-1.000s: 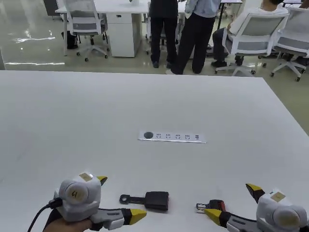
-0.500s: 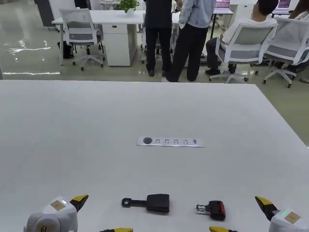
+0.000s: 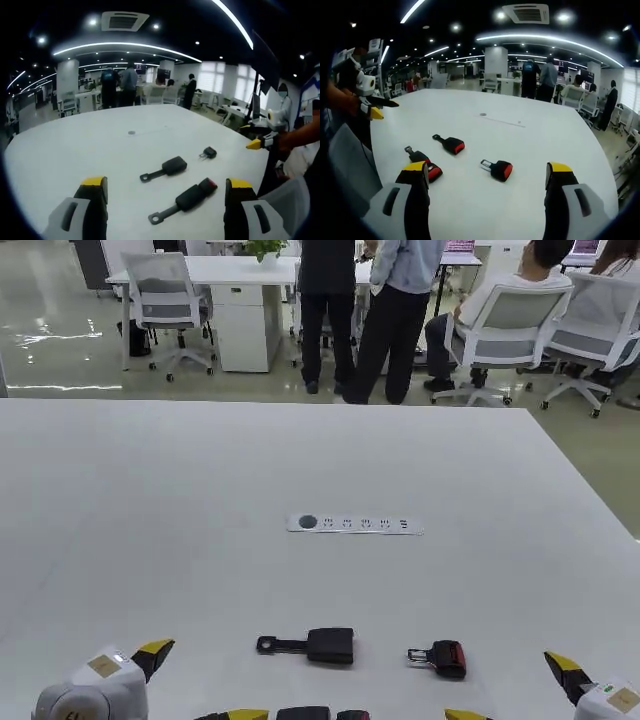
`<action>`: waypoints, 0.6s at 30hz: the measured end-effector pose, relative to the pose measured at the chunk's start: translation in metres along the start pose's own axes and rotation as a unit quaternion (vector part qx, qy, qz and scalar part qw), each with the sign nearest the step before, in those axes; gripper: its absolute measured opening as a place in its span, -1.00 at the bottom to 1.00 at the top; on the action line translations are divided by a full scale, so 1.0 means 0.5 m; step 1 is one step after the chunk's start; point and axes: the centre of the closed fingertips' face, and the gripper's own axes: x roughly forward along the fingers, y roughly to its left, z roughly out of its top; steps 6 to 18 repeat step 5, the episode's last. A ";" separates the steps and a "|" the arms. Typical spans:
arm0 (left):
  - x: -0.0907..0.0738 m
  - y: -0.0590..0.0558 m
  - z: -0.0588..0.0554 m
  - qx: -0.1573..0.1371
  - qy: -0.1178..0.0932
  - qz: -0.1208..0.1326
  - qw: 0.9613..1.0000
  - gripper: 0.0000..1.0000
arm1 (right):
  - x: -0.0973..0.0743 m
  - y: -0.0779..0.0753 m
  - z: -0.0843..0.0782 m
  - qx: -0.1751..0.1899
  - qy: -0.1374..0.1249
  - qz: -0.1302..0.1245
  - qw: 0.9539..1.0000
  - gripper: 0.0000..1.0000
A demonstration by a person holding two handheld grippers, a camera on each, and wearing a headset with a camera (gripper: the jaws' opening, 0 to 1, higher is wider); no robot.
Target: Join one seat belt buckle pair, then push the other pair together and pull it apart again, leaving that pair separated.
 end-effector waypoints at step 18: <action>-0.003 0.000 -0.001 -0.001 -0.001 -0.002 1.000 1.00 | -0.010 0.005 0.001 -0.006 -0.002 0.000 1.000 0.96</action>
